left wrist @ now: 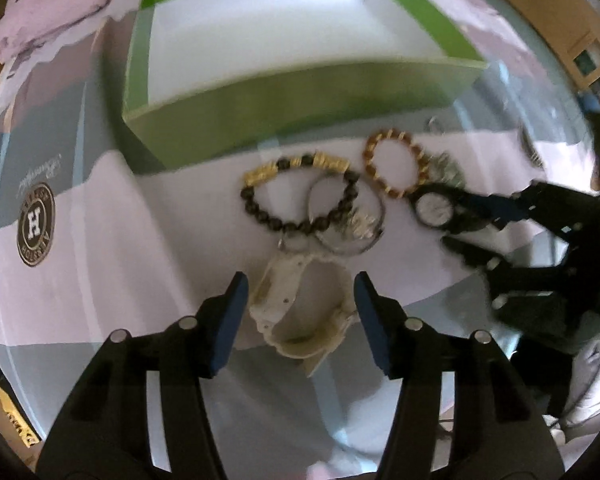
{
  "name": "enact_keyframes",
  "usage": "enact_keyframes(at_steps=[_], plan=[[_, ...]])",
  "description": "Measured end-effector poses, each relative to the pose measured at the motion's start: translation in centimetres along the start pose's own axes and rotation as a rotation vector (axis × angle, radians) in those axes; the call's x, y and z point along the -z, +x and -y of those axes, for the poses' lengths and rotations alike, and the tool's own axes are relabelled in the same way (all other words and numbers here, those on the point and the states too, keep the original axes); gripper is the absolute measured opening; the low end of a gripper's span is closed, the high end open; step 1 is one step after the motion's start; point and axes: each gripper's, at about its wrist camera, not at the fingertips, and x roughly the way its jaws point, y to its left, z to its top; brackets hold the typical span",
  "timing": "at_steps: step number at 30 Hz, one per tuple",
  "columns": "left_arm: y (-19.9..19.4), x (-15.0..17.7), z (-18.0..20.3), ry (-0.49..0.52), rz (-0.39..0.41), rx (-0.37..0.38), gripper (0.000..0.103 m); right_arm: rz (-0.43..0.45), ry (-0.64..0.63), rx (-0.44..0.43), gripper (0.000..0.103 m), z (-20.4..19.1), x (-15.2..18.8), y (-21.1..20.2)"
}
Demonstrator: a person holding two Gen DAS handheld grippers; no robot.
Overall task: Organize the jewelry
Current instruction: 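Lower the left tool over the white watch while the right tool approaches the black-strap watch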
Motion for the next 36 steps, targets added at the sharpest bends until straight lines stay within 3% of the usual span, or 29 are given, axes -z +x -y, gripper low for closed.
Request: enact_keyframes(at_steps=[2,3,7,10,13,15,17,20,26,27,28,29,30,32,36], plan=[[1.1,-0.2,-0.2,-0.013,-0.020,-0.046,0.031,0.003,0.005,-0.004,0.014,0.2,0.0,0.0],[1.4,-0.3,-0.4,-0.021,-0.022,-0.064,0.028,0.009,0.004,0.001,0.009,0.2,0.1,0.0],[1.4,-0.6,-0.4,-0.040,0.022,-0.051,0.016,0.057,0.030,0.004,0.005,1.1,-0.2,-1.3],[0.4,-0.9,0.2,-0.035,0.110,-0.046,0.016,0.101,0.070,0.020,0.005,2.3,0.0,-2.3],[0.1,-1.1,0.2,-0.043,0.126,-0.032,0.016,0.101,0.097,0.034,0.008,3.2,0.1,-2.3],[0.6,-1.2,0.3,-0.042,0.111,-0.043,0.023,0.101,0.112,0.021,0.043,3.5,0.0,-2.3],[0.2,-0.9,-0.8,-0.045,0.082,-0.050,0.034,0.119,0.121,0.026,0.057,4.0,0.1,-2.9],[0.4,-0.8,-1.7,-0.055,0.055,-0.069,0.044,0.130,0.130,0.030,0.057,4.0,-0.3,-3.1],[1.9,-1.1,-1.9,-0.067,0.019,-0.081,0.047,0.078,0.118,0.020,0.057,2.9,-0.4,-1.4],[2.1,-1.1,-1.9,-0.068,0.015,-0.080,0.045,0.074,0.115,0.015,0.056,2.8,-0.4,-1.3],[2.3,-1.2,-1.8,-0.070,0.011,-0.077,0.029,0.071,0.112,0.014,0.053,2.8,-0.3,-1.4],[2.4,-1.3,-1.8,-0.071,0.008,-0.077,0.022,0.068,0.109,0.015,0.038,2.6,-0.2,-1.3],[2.4,-1.3,-1.7,-0.070,0.012,-0.085,0.021,0.064,0.104,0.018,0.028,2.5,-0.2,-1.2],[2.3,-1.3,-1.9,-0.074,0.024,-0.089,0.018,0.069,0.098,0.021,0.017,2.3,-0.2,-1.3],[2.1,-0.9,-2.0,-0.081,0.033,-0.074,0.018,0.078,0.087,0.016,0.014,2.4,-0.1,-1.6]])
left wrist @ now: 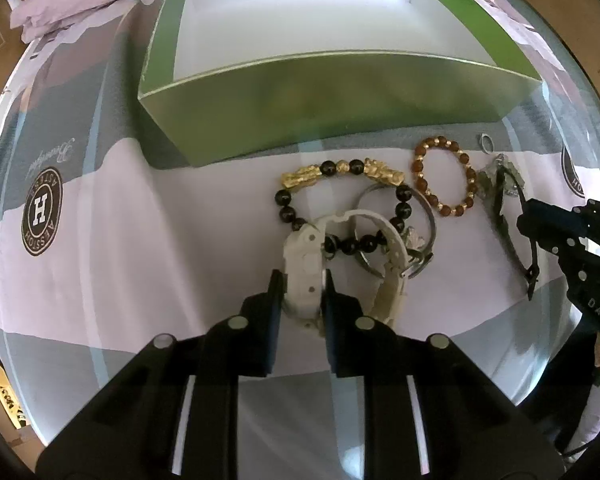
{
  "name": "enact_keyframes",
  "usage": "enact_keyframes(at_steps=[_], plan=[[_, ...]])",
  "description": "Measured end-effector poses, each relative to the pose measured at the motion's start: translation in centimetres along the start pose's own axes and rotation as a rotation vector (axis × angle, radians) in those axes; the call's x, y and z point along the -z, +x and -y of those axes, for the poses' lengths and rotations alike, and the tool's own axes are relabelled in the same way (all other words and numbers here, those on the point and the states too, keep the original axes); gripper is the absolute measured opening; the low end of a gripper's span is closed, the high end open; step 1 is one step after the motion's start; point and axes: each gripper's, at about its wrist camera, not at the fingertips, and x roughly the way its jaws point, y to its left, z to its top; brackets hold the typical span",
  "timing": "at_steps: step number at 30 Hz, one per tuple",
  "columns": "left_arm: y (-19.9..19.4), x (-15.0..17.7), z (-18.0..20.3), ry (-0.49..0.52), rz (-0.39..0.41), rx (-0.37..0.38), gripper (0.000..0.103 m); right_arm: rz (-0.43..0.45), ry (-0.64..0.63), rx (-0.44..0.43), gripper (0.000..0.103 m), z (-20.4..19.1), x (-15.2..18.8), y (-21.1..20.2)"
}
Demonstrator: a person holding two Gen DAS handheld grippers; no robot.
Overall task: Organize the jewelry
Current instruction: 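Lower the left tool over the white watch while the right tool approaches the black-strap watch, then close the left tool on the white watch while the right tool grips the black-strap watch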
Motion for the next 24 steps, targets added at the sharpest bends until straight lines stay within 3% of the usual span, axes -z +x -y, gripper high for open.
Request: enact_keyframes(at_steps=[5,7,9,14,24], plan=[[0.2,-0.1,0.1,-0.001,-0.011,0.000,0.022,0.015,-0.007,0.015,0.016,0.1,-0.1,-0.2],[-0.2,0.0,-0.4,-0.006,-0.008,0.006,0.024,0.021,0.002,0.013,0.026,0.1,-0.1,-0.3],[-0.3,0.4,-0.7,-0.012,0.002,0.019,0.030,0.034,0.010,0.007,0.049,0.3,-0.1,-0.6],[-0.8,0.2,-0.1,0.009,0.023,0.041,0.042,0.037,-0.002,0.014,0.055,0.1,-0.2,-0.7],[0.4,0.1,1.6,0.024,0.013,0.032,0.046,0.012,-0.032,0.054,0.058,-0.7,0.2,0.2]])
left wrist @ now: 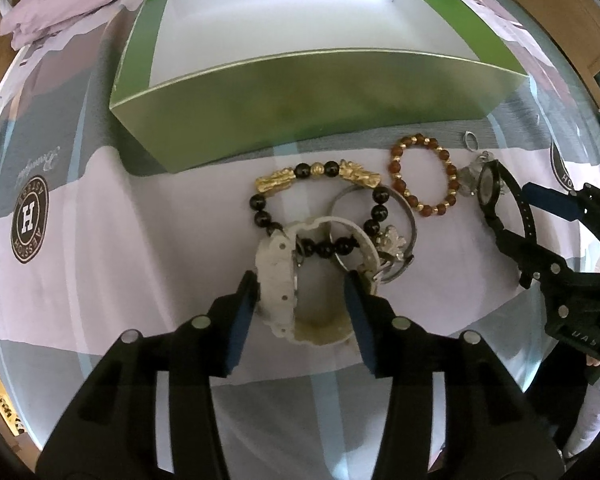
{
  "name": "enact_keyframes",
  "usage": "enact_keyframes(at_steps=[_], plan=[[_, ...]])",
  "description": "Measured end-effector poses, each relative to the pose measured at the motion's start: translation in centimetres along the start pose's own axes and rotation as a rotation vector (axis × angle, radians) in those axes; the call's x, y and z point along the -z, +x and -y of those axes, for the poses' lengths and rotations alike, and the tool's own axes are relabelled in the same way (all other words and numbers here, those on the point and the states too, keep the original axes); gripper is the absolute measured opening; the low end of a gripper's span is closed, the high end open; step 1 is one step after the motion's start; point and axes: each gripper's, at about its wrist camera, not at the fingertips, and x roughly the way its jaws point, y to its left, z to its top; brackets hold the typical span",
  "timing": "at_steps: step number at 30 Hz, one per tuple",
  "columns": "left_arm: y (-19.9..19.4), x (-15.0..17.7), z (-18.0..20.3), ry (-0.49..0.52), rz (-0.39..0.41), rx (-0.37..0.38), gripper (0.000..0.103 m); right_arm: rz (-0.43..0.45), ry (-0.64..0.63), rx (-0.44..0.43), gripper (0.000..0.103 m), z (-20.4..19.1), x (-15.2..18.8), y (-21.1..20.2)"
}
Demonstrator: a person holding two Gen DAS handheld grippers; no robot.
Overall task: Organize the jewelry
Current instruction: 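Close the left tool on the white watch while the right tool grips the black-strap watch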
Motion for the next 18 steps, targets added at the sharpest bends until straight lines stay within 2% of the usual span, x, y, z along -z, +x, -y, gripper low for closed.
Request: enact_keyframes(at_steps=[3,4,5,6,8,10,15,18], plan=[[-0.1,0.0,-0.1,0.001,0.000,-0.004,0.046,-0.009,0.000,-0.005,0.058,-0.1,0.1,0.2],[0.0,0.0,-0.1,-0.003,0.000,-0.006,0.043,-0.013,-0.001,-0.007,0.057,-0.2,0.1,0.3],[0.1,-0.1,-0.2,-0.005,-0.003,-0.017,0.034,-0.015,-0.003,-0.009,0.045,-0.3,0.2,0.4],[0.2,-0.2,-0.3,-0.005,-0.006,-0.037,0.029,-0.022,-0.009,-0.006,0.032,-0.4,0.2,0.4],[0.4,-0.3,-0.5,-0.014,-0.008,-0.051,0.018,-0.022,-0.008,-0.014,0.025,-0.4,0.1,0.4],[-0.2,-0.2,-1.6,-0.028,-0.002,-0.030,0.017,-0.017,-0.009,-0.034,0.014,-0.5,0.1,0.2],[-0.7,-0.2,-1.4,-0.014,0.011,-0.019,0.017,0.029,0.014,-0.083,0.008,0.1,-0.2,-1.1],[-1.0,-0.3,-1.1,-0.006,0.016,-0.012,0.017,0.029,0.008,-0.083,0.007,0.1,-0.2,-1.1]])
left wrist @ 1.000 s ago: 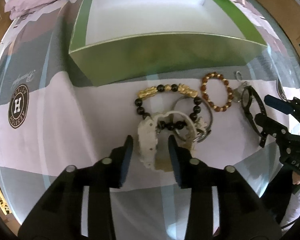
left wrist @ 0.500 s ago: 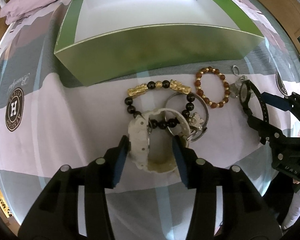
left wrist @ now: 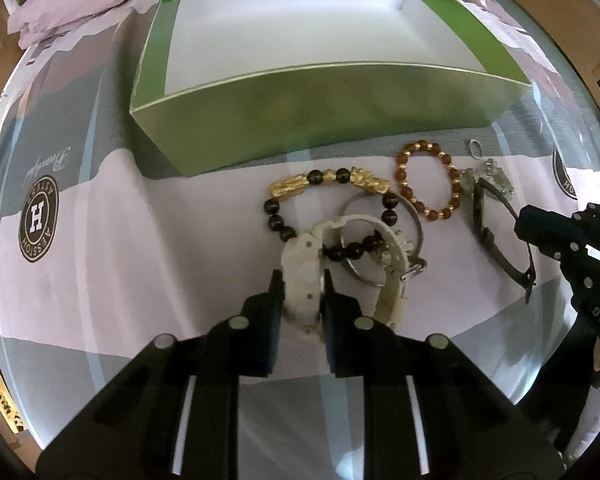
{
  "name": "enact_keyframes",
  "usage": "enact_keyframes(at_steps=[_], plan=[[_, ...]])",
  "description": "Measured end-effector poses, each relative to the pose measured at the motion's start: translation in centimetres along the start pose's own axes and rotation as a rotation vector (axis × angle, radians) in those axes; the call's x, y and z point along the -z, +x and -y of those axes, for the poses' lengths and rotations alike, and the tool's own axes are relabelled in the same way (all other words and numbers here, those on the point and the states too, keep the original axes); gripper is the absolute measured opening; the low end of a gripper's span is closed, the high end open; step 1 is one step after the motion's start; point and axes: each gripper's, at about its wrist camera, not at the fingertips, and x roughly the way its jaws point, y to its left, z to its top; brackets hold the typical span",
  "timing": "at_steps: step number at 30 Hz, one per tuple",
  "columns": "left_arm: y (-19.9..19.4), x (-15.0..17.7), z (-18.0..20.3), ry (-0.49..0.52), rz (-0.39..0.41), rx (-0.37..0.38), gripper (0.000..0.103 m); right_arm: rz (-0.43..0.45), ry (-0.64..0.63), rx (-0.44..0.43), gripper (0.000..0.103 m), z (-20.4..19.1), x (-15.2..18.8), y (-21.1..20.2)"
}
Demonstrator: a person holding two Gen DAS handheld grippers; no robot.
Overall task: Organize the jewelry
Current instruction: 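Close the left tool on the white watch while the right tool grips the black-strap watch, then carry both watches into the green box and open both tools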
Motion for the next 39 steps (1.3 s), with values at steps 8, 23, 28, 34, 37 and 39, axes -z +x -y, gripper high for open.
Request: enact_keyframes(at_steps=[8,23,28,34,37,39], plan=[[1.2,0.0,0.1,0.015,-0.025,-0.019,0.018,-0.031,-0.012,0.065,0.028,-0.1,0.4,1.2],[-0.2,-0.5,0.5,-0.007,0.041,0.008,0.017,-0.010,0.013,0.007,0.015,0.0,0.2,0.4],[-3.6,-1.4,-0.5,-0.042,0.160,0.055,0.017,0.072,0.029,-0.015,0.015,0.4,-0.9,-2.1],[-5.2,-2.6,-1.1,-0.090,0.246,0.064,0.017,0.140,0.023,-0.026,0.015,0.3,-3.8,-4.5],[-5.7,-3.6,-1.9,-0.109,0.275,0.064,0.017,0.203,0.019,-0.033,0.015,0.2,-6.5,-5.9],[-5.9,-4.9,-2.2,-0.129,0.290,0.063,0.017,0.248,0.031,-0.039,0.015,0.5,-8.3,-6.1]])
